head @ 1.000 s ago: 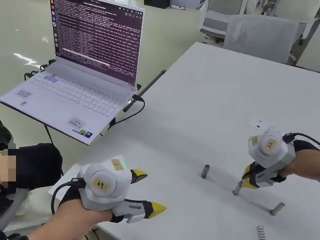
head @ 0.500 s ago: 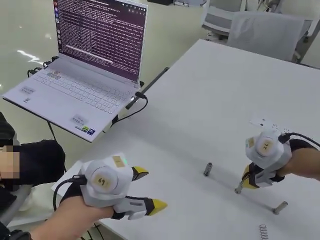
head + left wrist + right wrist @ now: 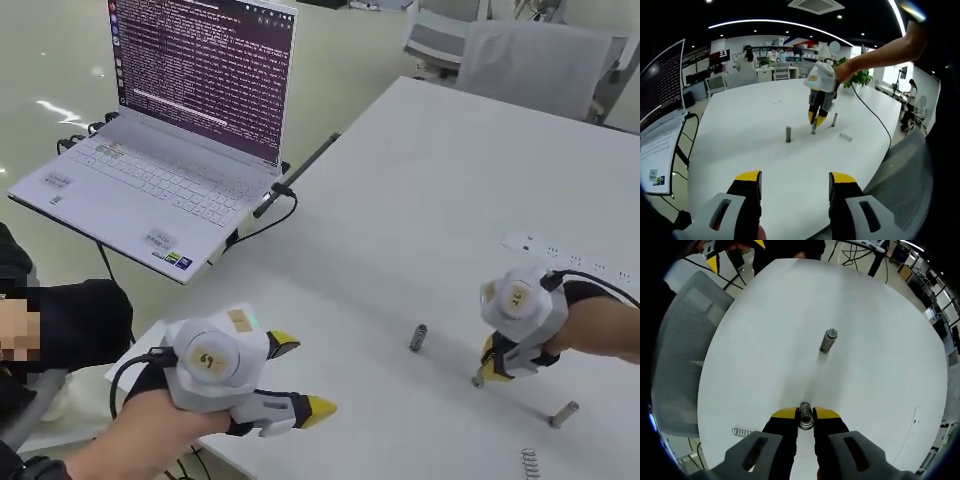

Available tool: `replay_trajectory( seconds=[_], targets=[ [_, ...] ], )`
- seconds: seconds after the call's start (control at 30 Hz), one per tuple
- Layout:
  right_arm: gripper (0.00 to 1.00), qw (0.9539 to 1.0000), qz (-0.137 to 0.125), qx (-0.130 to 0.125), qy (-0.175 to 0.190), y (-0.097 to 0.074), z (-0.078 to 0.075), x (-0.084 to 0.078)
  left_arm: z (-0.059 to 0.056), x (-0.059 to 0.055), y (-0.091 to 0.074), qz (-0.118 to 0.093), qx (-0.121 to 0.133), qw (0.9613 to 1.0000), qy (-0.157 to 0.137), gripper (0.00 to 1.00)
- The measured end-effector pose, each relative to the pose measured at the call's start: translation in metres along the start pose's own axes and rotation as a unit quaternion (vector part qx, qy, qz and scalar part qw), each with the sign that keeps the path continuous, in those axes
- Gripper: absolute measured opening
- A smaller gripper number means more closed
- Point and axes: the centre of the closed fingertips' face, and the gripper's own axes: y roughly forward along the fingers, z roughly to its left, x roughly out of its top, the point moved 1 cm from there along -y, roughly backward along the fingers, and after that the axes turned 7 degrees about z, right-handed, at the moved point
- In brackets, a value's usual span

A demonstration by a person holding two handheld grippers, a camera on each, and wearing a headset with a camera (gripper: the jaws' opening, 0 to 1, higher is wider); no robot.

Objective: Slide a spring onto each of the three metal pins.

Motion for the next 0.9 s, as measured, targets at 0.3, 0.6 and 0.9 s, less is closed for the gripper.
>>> replay_trajectory(
  seconds=[0.3,0.6,0.9],
  targets=[
    [0.09,1.0000,0.006,0.002,0.007,0.012,0.000,0.001,-0.002,0.000,0.002,0.002,-0.002,1.0000,0.002,0.48],
    [0.10,0.9997,0.008,-0.005,0.023,0.020,0.000,0.000,-0.005,0.006,0.008,0.002,-0.010,0.9999,0.008,0.48],
    [0.18,0.9993,0.002,-0.018,0.033,0.015,-0.006,0.000,-0.008,0.014,0.015,0.002,-0.020,0.9996,0.020,0.49]
  ],
)
